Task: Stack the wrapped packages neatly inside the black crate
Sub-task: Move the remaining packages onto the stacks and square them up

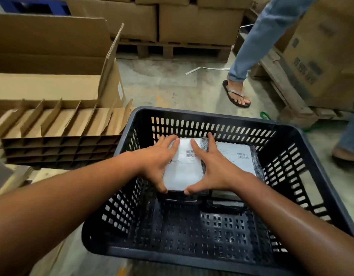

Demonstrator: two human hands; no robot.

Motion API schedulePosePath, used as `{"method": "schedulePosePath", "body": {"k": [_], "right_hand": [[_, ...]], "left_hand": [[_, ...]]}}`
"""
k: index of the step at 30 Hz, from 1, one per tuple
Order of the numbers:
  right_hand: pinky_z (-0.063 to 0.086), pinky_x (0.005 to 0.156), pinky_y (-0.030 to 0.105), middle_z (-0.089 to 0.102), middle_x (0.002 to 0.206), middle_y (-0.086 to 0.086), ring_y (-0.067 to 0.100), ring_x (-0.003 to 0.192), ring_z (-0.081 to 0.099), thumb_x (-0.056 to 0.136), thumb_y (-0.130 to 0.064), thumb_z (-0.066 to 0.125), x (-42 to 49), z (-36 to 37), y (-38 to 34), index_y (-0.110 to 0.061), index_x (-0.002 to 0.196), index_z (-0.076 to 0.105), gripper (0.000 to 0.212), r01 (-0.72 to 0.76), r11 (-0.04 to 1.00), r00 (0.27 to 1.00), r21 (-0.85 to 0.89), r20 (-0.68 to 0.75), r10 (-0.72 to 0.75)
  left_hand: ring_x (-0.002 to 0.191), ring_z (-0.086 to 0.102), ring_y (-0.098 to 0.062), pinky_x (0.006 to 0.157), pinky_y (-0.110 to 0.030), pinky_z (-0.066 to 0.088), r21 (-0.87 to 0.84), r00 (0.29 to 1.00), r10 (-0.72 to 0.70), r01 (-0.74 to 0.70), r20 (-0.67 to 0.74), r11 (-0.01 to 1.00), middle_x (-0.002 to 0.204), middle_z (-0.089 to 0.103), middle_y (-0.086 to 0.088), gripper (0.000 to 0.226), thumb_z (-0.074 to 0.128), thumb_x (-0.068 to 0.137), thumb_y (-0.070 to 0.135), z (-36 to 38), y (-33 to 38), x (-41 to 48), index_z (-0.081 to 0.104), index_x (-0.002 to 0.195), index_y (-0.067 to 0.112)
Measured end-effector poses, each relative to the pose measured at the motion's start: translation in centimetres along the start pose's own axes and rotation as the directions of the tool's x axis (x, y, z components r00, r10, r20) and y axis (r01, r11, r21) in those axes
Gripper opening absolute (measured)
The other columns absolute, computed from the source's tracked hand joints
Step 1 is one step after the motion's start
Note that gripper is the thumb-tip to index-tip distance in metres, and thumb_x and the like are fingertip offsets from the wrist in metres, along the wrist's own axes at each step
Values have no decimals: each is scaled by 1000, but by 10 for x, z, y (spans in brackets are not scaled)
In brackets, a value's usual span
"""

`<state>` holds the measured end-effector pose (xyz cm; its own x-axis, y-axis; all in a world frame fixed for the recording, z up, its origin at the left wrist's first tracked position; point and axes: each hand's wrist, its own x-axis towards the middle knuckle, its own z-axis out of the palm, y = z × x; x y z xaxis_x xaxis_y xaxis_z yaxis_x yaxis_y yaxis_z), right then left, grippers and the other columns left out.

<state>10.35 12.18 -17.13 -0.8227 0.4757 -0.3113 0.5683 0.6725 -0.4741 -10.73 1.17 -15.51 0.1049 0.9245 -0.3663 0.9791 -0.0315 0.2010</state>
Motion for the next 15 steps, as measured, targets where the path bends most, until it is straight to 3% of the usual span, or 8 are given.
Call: {"method": "schedulePosePath", "body": {"k": [2, 4, 6, 10, 13, 15], "right_hand": [[5, 130, 45, -33, 168, 11, 34, 160, 5, 48, -93, 70, 2, -1, 1, -28, 166, -6, 155, 35, 985, 999, -168, -17, -38], [-21, 123, 54, -13, 173, 15, 29, 161, 8, 51, -103, 52, 5, -3, 3, -14, 166, 1, 154, 68, 930, 995, -361, -44, -90], [-30, 116, 57, -7, 174, 14, 24, 161, 6, 50, -106, 41, 7, -3, 9, -10, 166, 1, 156, 54, 912, 996, -407, -47, -80], [-24, 119, 59, -18, 173, 3, 23, 160, -11, 55, -106, 42, 8, 2, 22, -12, 166, -8, 153, 65, 946, 997, -318, -15, -73], [-18, 122, 53, -23, 171, 2, 20, 159, -15, 61, -102, 48, 9, 6, 26, -12, 165, -10, 149, 69, 969, 997, -237, -21, -76], [-18, 122, 52, -25, 170, 5, 20, 159, -16, 64, -102, 45, 9, 10, 26, -11, 164, -13, 147, 56, 970, 996, -237, -49, -69]], "left_hand": [[151, -3, -36, 126, -45, 17, -20, 1000, 4, -4, 8, 1000, 163, -14, -9, 160, 88, 55, 63, -1, -1, 1, -20, 155, 1], [153, -6, -38, 126, -48, 15, -57, 1000, -9, 10, 30, 998, 165, -15, -10, 157, 89, 56, 61, 0, -2, 4, -17, 156, 2], [153, -15, -39, 126, -50, 11, -87, 997, -31, 36, 65, 996, 167, -20, -14, 155, 88, 59, 59, 4, -2, 7, -18, 157, 3], [152, -20, -37, 126, -47, -2, -162, 991, -100, 113, 91, 980, 164, -28, -19, 156, 87, 56, 63, 6, -6, 12, -18, 158, 7], [154, 9, -37, 120, -27, 6, -217, 990, -130, 141, 62, 966, 168, -11, -21, 156, 90, 51, 62, 6, -11, 14, -6, 161, 8], [154, 16, -33, 114, -19, 7, -245, 990, -134, 140, 41, 959, 168, -11, -20, 151, 91, 53, 57, 7, -15, 16, -3, 161, 6]]}}
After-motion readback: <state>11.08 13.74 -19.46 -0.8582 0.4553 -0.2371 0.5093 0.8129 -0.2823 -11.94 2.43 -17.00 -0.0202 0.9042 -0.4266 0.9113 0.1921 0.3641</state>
